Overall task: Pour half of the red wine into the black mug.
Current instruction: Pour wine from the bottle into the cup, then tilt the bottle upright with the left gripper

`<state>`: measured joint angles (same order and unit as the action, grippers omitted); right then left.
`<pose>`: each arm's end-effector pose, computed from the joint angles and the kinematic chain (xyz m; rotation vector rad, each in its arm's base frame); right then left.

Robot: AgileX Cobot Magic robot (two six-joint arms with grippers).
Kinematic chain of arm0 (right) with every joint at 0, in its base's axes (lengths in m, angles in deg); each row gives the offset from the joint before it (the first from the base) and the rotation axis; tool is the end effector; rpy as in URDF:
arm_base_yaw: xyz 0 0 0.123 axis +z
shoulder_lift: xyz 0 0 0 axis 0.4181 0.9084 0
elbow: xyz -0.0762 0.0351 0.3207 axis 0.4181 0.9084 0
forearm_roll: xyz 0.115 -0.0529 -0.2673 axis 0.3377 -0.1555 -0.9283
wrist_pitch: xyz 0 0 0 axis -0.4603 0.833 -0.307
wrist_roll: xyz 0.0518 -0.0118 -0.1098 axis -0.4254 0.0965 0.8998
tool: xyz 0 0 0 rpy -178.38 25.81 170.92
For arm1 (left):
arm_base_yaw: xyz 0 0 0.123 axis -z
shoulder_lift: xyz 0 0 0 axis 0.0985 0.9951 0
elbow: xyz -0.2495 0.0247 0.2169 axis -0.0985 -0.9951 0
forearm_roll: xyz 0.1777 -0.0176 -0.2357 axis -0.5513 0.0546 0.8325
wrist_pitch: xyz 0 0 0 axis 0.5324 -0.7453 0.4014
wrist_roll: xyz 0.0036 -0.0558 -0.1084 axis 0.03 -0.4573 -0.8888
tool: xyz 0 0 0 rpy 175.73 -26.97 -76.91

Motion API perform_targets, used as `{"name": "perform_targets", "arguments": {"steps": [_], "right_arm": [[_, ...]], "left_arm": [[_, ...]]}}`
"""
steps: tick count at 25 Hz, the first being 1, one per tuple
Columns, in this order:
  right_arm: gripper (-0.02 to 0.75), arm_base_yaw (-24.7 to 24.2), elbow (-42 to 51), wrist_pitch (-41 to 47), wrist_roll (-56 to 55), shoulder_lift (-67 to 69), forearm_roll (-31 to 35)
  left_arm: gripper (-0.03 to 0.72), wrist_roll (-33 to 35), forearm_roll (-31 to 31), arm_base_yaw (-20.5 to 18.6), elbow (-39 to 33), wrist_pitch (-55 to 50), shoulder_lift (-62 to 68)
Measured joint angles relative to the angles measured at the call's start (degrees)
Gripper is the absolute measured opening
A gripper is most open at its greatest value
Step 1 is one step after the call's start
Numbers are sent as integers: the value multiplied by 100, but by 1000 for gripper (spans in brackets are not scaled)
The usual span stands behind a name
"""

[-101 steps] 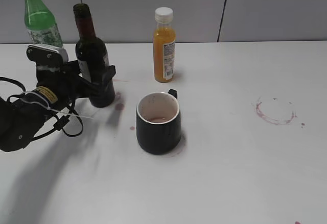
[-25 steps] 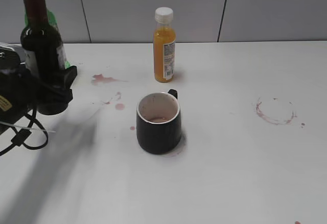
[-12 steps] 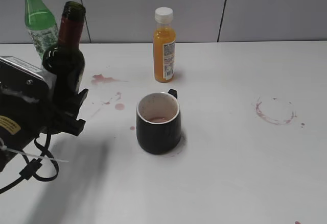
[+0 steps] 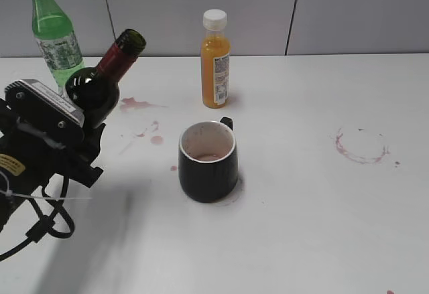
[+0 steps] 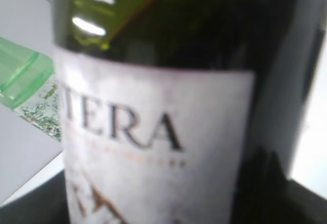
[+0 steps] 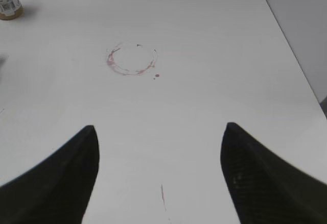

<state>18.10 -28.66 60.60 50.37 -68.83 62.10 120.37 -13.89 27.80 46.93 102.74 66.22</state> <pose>0.0305 0.0078 0.2698 -0.0338 2.0024 -0.0408 0.2752 -0.1111 0.1298 0.7258 1.6851 0.4874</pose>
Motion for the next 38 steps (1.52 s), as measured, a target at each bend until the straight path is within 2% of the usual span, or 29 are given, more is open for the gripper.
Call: {"name": "perform_targets", "arguments": {"steps": [5,12,23,29,38], "right_arm": [[564,0,0,0,0,0,0],[564,0,0,0,0,0,0],[564,0,0,0,0,0,0],[564,0,0,0,0,0,0],[564,0,0,0,0,0,0]], "left_arm": [[545,487,304,0,230,24,101],[545,1440,311,0,444,38,352],[545,2308,326,0,462,35,405],[545,2862,582,0,812,44,489],[545,3549,504,0,847,44,495]]}}
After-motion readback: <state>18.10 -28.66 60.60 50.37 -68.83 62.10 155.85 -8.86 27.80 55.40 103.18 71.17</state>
